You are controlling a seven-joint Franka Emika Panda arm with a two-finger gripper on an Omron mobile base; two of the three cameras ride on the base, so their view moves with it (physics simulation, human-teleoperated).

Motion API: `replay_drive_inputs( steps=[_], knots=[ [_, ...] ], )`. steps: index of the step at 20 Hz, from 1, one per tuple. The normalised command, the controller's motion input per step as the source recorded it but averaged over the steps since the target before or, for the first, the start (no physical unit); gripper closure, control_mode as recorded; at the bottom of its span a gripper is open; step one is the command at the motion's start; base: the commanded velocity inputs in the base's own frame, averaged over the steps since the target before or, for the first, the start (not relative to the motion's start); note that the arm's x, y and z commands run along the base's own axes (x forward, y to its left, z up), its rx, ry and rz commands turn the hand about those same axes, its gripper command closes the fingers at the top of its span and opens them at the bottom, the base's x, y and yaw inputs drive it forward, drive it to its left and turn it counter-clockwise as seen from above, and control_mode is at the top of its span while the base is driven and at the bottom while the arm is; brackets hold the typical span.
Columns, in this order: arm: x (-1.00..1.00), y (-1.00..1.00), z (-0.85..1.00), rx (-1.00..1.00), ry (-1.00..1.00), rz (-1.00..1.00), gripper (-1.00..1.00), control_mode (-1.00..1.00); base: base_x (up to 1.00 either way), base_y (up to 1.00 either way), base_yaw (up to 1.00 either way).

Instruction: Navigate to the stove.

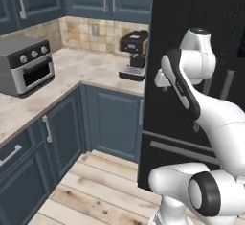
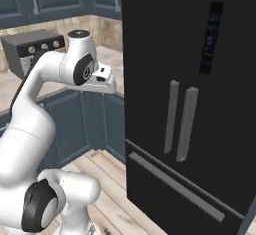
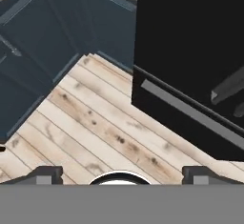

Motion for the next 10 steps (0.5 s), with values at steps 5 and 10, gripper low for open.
replay_drive_inputs(
  steps=[5,10],
  knots=[
    [0.0,0.0,0.0,0.0,0.0,0.0,-1.0,1.0,-0.27,0.0,0.66],
    [0.0,0.0,0.0,0.0,0.0,0.0,-1.0,1.0,-0.08,0.0,0.63]
  ],
)
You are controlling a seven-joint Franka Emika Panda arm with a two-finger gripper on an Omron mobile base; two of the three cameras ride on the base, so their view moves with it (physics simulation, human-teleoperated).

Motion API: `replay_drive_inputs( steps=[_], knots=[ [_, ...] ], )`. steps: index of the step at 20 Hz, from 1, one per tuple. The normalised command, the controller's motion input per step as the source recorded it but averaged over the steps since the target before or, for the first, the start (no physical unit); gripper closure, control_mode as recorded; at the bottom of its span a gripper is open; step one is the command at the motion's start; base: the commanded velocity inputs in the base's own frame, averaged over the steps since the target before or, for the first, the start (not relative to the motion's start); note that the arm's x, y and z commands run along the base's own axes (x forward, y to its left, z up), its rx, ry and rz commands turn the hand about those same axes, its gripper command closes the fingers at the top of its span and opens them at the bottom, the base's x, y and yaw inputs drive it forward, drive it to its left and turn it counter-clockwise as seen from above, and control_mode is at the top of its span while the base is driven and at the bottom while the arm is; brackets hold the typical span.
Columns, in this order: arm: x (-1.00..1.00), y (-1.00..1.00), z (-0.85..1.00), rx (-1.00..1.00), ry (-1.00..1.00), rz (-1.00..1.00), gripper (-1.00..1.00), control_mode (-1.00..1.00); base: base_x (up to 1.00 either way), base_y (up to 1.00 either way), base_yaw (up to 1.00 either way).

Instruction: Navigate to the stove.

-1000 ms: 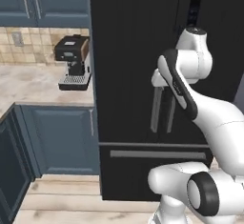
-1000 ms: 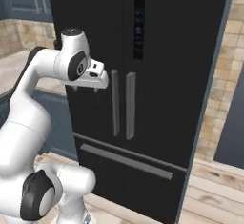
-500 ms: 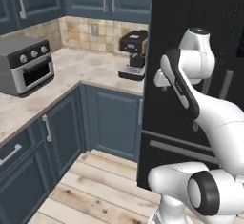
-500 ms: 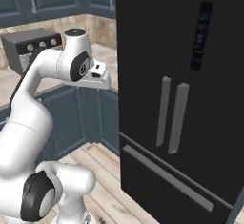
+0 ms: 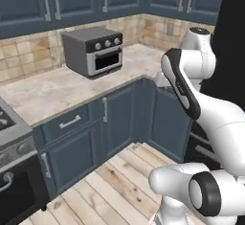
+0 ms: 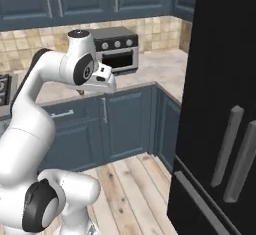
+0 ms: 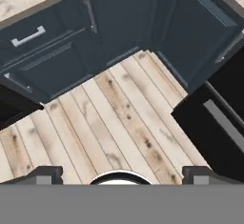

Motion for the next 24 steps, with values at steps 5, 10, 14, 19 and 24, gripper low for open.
replay_drive_inputs(
  steps=[5,10,14,19,24],
  knots=[
    [0.0,0.0,0.0,0.0,0.0,0.0,-1.0,1.0,-0.11,0.0,0.61],
    [0.0,0.0,0.0,0.0,0.0,0.0,-1.0,1.0,-0.08,0.0,0.63],
    [0.0,0.0,0.0,0.0,0.0,0.0,-1.0,1.0,-0.03,0.0,0.63],
    [0.0,0.0,0.0,0.0,0.0,0.0,-1.0,1.0,-0.1,0.0,0.65],
    [0.0,0.0,0.0,0.0,0.0,0.0,-1.0,1.0,-0.02,0.0,0.66]
  ],
)
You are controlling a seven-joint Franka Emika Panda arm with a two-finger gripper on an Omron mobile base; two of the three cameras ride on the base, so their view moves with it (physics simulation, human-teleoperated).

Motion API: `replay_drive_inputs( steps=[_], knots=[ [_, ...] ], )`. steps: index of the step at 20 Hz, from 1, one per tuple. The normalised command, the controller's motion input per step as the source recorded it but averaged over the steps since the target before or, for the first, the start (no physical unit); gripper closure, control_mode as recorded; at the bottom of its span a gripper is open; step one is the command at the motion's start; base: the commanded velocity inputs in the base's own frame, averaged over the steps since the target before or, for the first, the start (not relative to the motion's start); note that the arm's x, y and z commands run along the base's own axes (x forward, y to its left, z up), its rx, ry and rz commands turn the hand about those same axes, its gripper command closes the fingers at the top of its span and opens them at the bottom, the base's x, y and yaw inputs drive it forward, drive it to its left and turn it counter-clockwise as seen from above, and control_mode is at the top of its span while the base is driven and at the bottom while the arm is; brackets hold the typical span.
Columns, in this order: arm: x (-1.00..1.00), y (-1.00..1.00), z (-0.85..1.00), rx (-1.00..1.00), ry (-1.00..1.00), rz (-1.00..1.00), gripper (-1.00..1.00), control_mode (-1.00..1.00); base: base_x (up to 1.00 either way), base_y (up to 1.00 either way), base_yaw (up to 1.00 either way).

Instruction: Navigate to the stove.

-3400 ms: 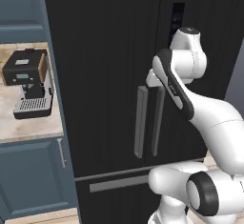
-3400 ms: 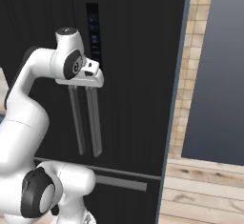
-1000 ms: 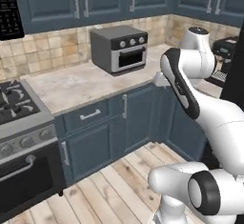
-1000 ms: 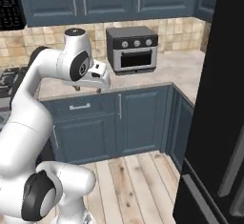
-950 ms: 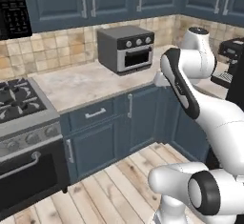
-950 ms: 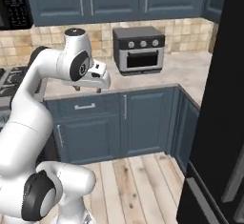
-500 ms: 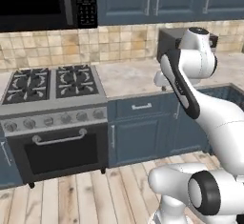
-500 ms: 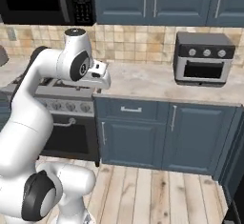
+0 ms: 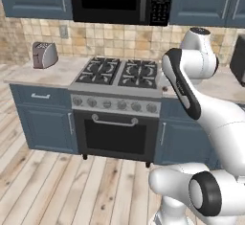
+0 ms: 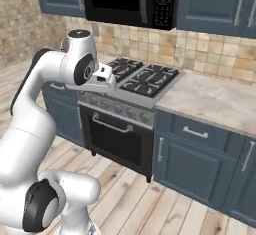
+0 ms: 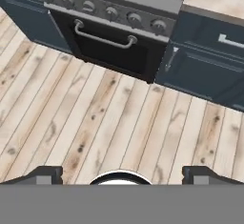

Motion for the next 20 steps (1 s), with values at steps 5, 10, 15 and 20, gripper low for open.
replay_drive_inputs(
  steps=[5,10,15,20],
  knots=[
    [0.0,0.0,0.0,0.0,0.0,0.0,-1.0,1.0,0.12,0.0,0.48],
    [0.0,0.0,0.0,0.0,0.0,0.0,-1.0,1.0,0.96,0.16,0.05],
    [0.0,0.0,0.0,0.0,0.0,0.0,-1.0,1.0,1.0,0.3,-0.08],
    [0.0,0.0,0.0,0.0,0.0,0.0,-1.0,1.0,0.94,0.35,-0.19]
  ],
)
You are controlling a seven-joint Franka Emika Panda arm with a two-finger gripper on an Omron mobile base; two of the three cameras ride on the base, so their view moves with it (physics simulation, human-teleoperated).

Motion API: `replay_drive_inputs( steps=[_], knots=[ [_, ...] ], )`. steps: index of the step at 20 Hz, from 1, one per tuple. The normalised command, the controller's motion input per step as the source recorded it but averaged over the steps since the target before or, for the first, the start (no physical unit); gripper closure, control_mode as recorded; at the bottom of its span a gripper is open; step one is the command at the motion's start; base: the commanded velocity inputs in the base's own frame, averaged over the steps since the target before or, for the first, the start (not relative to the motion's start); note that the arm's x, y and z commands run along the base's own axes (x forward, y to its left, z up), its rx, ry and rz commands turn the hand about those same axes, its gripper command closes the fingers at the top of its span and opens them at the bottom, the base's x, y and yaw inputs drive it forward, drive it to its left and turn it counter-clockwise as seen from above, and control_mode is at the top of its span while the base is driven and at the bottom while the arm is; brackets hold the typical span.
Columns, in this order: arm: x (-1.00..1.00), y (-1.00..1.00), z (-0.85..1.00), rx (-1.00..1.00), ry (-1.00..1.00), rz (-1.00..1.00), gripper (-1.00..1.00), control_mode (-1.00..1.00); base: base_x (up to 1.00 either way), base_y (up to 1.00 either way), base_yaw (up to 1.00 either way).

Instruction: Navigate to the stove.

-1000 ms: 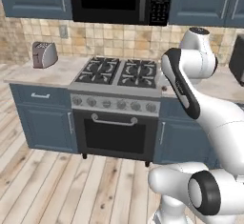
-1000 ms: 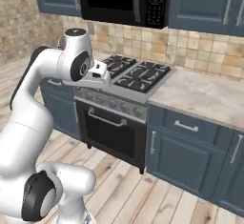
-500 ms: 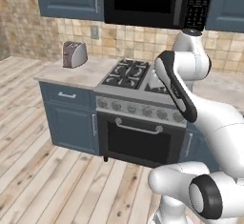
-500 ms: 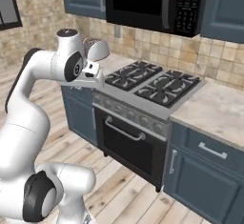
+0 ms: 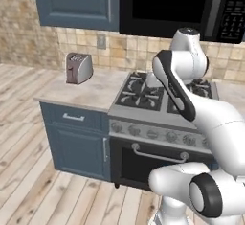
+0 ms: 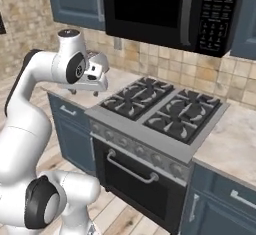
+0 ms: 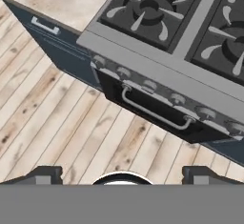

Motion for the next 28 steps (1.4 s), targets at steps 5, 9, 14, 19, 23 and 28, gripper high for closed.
replay_drive_inputs(
  steps=[5,9,14,19,23,28],
  knots=[
    [0.0,0.0,0.0,0.0,0.0,0.0,-1.0,1.0,0.6,0.18,-0.35],
    [0.0,0.0,0.0,0.0,0.0,0.0,-1.0,1.0,0.66,0.05,-0.44],
    [0.0,0.0,0.0,0.0,0.0,0.0,-1.0,1.0,0.65,0.06,-0.45],
    [0.0,0.0,0.0,0.0,0.0,0.0,-1.0,1.0,0.84,0.32,-0.34],
    [0.0,0.0,0.0,0.0,0.0,0.0,-1.0,1.0,0.83,0.43,-0.18],
    [0.0,0.0,0.0,0.0,0.0,0.0,-1.0,1.0,0.6,0.36,-0.07]
  ],
)
